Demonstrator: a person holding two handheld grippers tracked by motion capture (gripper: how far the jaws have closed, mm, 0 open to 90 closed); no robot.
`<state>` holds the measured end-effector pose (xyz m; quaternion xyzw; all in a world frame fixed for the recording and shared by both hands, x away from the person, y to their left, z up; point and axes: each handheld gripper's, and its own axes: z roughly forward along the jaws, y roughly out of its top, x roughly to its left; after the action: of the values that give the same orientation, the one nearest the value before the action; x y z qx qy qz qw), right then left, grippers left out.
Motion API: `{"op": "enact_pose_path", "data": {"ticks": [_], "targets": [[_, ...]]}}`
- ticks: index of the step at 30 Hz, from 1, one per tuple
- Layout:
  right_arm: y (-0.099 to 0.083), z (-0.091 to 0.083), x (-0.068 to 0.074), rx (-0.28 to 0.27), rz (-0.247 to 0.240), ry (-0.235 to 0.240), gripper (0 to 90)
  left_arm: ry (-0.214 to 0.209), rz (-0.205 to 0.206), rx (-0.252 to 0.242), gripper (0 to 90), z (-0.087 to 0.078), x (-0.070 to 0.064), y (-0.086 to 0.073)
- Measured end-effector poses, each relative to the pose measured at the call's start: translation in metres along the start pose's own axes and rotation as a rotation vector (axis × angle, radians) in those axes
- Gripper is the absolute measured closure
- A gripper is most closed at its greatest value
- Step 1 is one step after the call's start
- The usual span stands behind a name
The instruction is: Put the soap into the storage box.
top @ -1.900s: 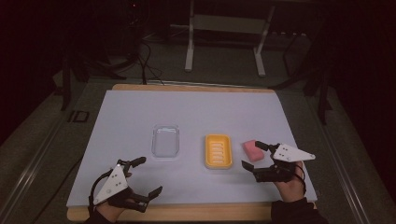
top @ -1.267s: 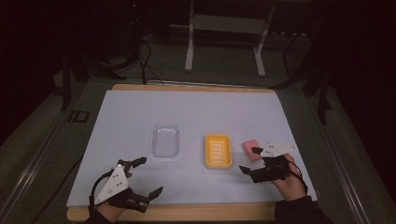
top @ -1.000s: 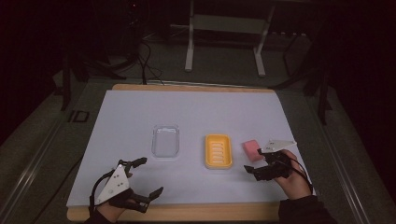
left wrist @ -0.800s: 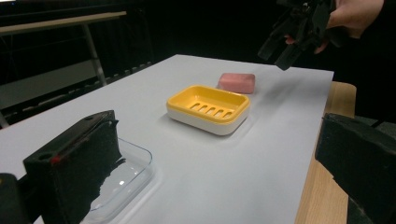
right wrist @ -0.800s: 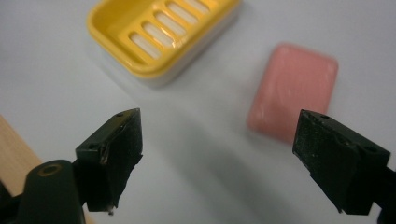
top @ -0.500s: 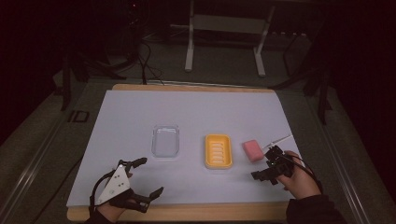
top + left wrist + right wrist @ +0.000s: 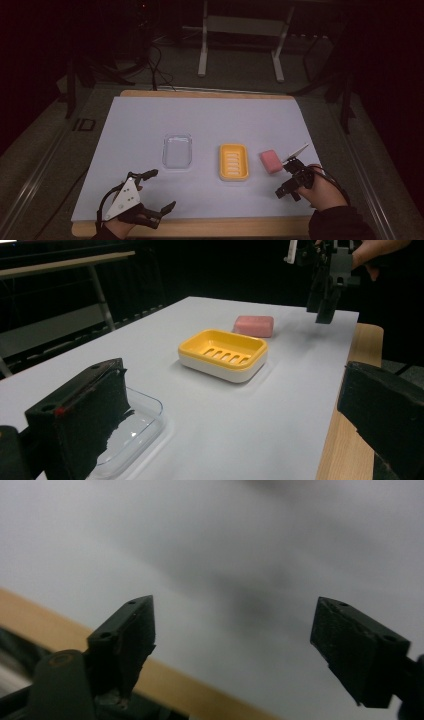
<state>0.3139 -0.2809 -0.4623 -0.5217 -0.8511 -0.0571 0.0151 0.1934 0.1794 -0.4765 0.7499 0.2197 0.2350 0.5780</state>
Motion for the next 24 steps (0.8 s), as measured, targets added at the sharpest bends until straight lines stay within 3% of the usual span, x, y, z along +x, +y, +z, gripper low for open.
{"op": "enact_pose_path", "data": {"ticks": [3,6,15,24], "targets": [[0.003,-0.002,-0.001,0.064,0.021,0.008,21.2,0.005,0.0,0.004,0.6,0.001,0.0,0.0],[0.004,-0.003,0.0,0.088,0.011,-0.007,21.1,0.007,0.001,0.004,0.6,0.0,0.0,0.0],[0.011,0.0,-0.006,0.197,0.017,0.029,13.6,0.015,0.004,0.011,0.6,0.001,0.0,0.0],[0.026,-0.003,-0.009,0.175,0.01,0.015,13.4,0.017,0.002,0.013,0.6,0.001,0.0,-0.001]]}}
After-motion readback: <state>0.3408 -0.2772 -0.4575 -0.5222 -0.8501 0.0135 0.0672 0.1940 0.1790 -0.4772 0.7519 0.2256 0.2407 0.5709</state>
